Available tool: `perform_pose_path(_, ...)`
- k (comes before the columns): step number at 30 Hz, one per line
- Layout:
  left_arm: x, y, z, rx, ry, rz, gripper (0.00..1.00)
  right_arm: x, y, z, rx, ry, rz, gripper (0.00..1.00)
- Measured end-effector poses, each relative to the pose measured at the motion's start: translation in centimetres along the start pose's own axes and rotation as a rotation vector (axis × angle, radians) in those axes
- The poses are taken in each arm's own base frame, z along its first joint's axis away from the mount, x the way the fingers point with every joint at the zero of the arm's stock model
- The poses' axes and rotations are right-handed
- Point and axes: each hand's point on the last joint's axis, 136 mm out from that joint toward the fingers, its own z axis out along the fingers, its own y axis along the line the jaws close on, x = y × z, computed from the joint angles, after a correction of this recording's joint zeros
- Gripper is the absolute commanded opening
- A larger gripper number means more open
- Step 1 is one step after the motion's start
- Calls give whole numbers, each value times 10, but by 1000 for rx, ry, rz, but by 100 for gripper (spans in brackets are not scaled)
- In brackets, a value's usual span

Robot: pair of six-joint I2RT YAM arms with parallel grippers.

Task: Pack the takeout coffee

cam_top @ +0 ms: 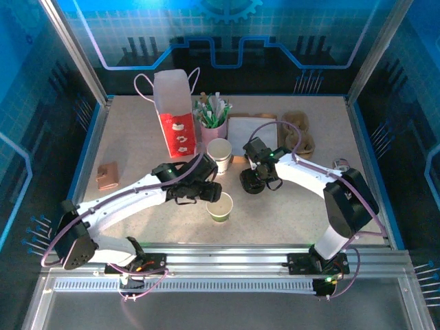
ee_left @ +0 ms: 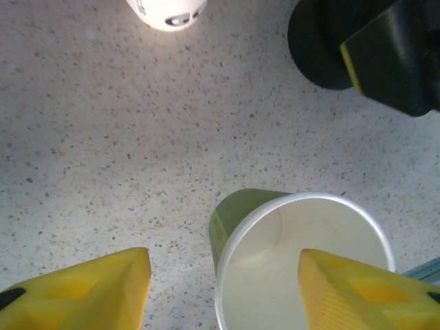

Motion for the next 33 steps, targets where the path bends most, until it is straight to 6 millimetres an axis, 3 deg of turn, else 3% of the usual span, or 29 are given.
perform_pose_path(5,-11,7,-20,-21,-78,1,68,-2,0,-1,2,-4,-5,69)
perform_pose_path(13,-17,20,-36,-70,-139,14,73,-4,-2,-2,17,-6,-12,56)
perform_pose_path(21,-18,22,-38,-79,-149,13,73,-1,-4,-6,22,1,-13,49)
perform_pose_path(33,-18,22,-38,-79,-150,13,73,-7,1,-31,-24,-55,-8,46)
